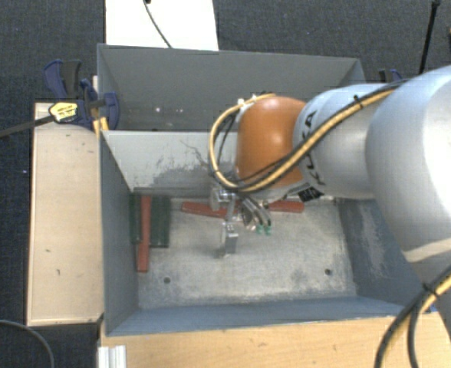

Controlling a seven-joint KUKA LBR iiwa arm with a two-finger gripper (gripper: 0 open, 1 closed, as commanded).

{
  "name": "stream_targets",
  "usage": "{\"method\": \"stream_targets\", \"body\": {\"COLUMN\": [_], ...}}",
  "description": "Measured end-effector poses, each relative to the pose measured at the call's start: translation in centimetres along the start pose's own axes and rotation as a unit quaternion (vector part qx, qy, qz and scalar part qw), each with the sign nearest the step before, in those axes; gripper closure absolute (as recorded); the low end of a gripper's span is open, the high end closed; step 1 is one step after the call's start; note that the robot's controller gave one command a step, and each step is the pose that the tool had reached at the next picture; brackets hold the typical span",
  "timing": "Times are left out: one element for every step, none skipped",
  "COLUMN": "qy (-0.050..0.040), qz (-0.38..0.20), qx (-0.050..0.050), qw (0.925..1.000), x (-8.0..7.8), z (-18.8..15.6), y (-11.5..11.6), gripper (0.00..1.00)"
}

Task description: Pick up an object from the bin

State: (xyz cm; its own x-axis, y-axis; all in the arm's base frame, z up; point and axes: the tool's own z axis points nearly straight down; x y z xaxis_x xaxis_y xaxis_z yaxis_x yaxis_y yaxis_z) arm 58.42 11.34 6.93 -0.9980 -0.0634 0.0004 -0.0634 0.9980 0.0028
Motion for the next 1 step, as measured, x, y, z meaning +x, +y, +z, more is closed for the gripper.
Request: {"method": "stream_targets", "body": {"qy": [-0.0027], "qz": [0.003], "qx": [0.001], "qw": [1.0000], "x": [-0.19], "z": [-0.31], "y": [-0.32], "gripper": [1.00]}}
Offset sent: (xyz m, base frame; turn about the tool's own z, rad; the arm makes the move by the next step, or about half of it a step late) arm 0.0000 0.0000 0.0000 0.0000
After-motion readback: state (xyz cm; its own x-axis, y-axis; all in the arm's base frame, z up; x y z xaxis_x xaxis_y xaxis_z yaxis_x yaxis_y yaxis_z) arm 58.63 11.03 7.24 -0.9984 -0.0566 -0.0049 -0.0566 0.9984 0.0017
